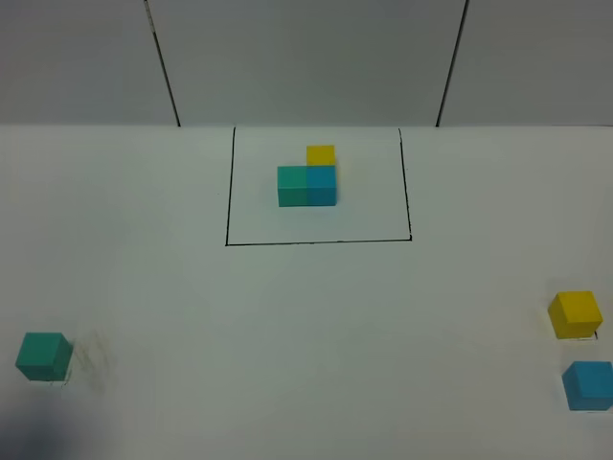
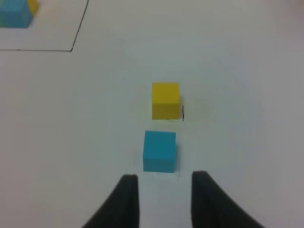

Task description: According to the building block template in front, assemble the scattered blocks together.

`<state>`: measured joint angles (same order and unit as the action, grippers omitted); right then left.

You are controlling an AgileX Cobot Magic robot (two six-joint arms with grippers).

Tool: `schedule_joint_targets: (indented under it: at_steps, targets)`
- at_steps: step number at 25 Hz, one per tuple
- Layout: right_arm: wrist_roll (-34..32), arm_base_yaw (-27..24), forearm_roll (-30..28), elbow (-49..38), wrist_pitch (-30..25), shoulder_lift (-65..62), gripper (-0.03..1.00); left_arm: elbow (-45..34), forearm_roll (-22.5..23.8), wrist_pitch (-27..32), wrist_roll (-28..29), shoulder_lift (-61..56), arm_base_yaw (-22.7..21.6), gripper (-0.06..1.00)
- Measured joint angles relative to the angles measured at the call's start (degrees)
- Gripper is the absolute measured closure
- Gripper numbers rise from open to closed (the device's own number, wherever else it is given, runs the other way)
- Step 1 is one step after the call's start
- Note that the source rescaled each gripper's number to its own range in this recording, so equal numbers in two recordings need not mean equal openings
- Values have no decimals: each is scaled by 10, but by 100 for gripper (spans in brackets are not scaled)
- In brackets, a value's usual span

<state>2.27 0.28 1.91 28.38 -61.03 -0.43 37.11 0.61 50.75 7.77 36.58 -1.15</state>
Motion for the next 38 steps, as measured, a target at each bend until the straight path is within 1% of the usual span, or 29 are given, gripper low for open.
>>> schedule_joint_targets:
  at_steps: [4, 7, 14, 22, 38]
  targets:
    - [0, 0, 0, 0, 0, 0, 93, 8, 0, -55, 1, 136, 0, 31]
    - [0, 0, 0, 0, 0, 0, 93, 9, 0, -98, 1, 217, 0, 31]
    - [0, 0, 0, 0, 0, 0, 93, 9, 0, -181, 1, 349, 0, 31]
    - [0, 0, 0, 0, 0, 0, 93, 9, 0, -235, 1, 444, 0, 31]
    - [0, 0, 0, 0, 0, 0, 93, 10, 0, -317, 1, 571, 0, 31]
